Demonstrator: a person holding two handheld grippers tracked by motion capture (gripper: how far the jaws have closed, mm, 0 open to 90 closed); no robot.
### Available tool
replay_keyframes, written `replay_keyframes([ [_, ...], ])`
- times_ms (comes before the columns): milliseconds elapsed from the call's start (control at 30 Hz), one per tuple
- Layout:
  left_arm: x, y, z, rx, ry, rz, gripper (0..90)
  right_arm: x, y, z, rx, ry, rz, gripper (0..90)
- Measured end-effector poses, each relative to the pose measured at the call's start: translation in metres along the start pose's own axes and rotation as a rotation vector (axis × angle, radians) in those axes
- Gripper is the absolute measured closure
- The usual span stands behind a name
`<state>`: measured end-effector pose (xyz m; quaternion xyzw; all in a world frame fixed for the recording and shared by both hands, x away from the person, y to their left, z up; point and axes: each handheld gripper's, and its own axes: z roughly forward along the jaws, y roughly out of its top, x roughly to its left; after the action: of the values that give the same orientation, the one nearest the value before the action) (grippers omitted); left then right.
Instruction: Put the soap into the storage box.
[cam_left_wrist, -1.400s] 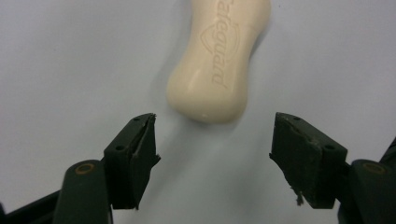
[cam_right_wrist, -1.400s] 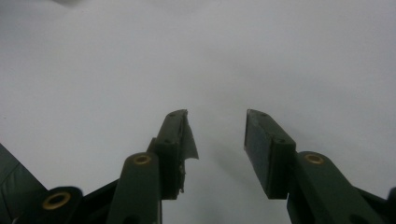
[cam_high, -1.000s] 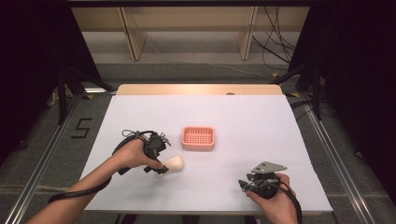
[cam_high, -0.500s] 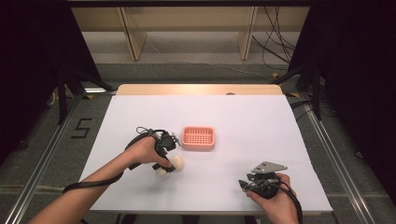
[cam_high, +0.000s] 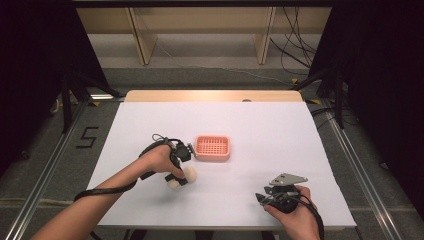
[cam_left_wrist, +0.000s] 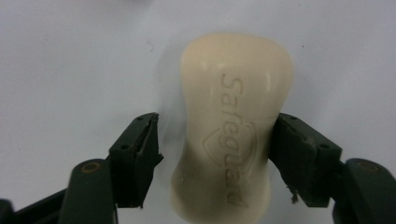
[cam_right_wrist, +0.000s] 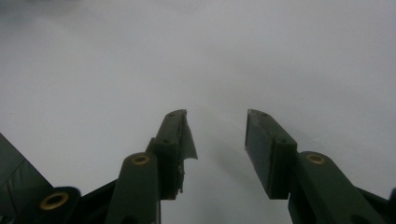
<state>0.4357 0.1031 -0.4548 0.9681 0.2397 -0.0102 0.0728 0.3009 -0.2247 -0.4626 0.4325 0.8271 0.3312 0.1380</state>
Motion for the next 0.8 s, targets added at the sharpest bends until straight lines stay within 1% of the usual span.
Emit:
replay_keyframes([
  [33,-0.0003,0.0006,0.0001,0.017,-0.005,0.003,36.0,0.0016,-0.0001,-0.0014,0.017,-0.006,0.023,58.7],
  [67,-0.0006,0.0012,0.0003,0.028,-0.005,0.008,37.6,0.0018,-0.0003,-0.0013,0.02,-0.006,0.025,58.7],
  [100,-0.0008,0.0017,0.001,0.033,-0.003,0.015,38.4,0.0027,0.0002,-0.002,0.029,-0.002,0.04,58.7],
  [133,-0.0009,0.0027,0.0007,0.048,-0.004,0.015,38.3,0.0027,0.0004,-0.0019,0.033,-0.001,0.04,58.7],
  [233,-0.0009,0.0045,0.0009,0.055,-0.006,0.023,40.6,0.0019,0.0007,-0.0016,0.031,-0.001,0.026,58.7],
  [267,-0.0013,0.0064,0.0005,0.068,-0.011,0.033,41.9,0.0003,0.001,-0.0001,0.019,0.009,0.002,58.5],
  [300,-0.0023,0.0065,0.0012,0.067,-0.012,0.025,43.2,0.0005,0.0011,0.0003,0.016,0.012,0.0,58.5],
  [333,-0.0017,0.0071,0.0015,0.069,-0.01,0.042,44.8,0.0006,0.0011,0.0002,0.017,0.011,-0.001,58.4],
  [367,-0.0028,0.0072,0.002,0.07,-0.013,0.035,45.8,0.0005,0.001,0.0004,0.017,0.012,-0.001,58.3],
  [400,-0.004,0.007,0.0023,0.072,-0.016,0.023,46.5,-0.0008,0.0005,0.0011,0.015,0.012,-0.018,58.1],
  [433,-0.0033,0.0073,0.0028,0.069,-0.006,0.03,46.5,-0.0013,0.0001,0.0015,0.015,0.008,-0.024,57.9],
  [467,-0.0035,0.0069,0.0033,0.068,-0.006,0.019,46.3,-0.0012,0.0001,0.0015,0.016,0.009,-0.021,57.6],
  [533,-0.0033,0.006,0.0037,0.067,-0.005,0.014,46.9,-0.0012,-0.0002,0.0018,0.013,0.008,-0.018,57.1],
  [567,-0.0035,0.0056,0.0037,0.063,-0.005,0.003,47.2,-0.0013,-0.0002,0.0018,0.013,0.007,-0.018,56.9],
  [600,-0.0034,0.0053,0.0037,0.057,-0.004,-0.005,47.3,-0.0007,0.0002,0.0012,0.019,0.011,-0.002,56.9],
  [633,-0.0032,0.005,0.0036,0.058,-0.004,-0.01,47.5,-0.0007,0.0004,0.0013,0.016,0.013,-0.001,56.7],
  [667,-0.0041,0.0046,0.0036,0.06,-0.007,-0.025,47.6,-0.0007,0.0003,0.0013,0.017,0.013,-0.001,56.6],
  [700,-0.0036,0.0045,0.0036,0.061,-0.001,-0.017,47.8,-0.0007,0.0003,0.0013,0.017,0.013,0.0,56.5],
  [733,-0.0039,0.0043,0.0034,0.064,-0.001,-0.022,47.8,-0.001,0.0002,0.0014,0.018,0.011,-0.005,56.4],
  [767,-0.0039,0.0043,0.0034,0.064,-0.001,-0.022,47.9,-0.0018,-0.0004,0.0023,0.013,0.006,-0.023,56.3],
  [800,-0.0044,0.0041,0.0034,0.07,0.005,-0.036,48.0,-0.0018,-0.0005,0.0024,0.014,0.005,-0.022,56.1],
])
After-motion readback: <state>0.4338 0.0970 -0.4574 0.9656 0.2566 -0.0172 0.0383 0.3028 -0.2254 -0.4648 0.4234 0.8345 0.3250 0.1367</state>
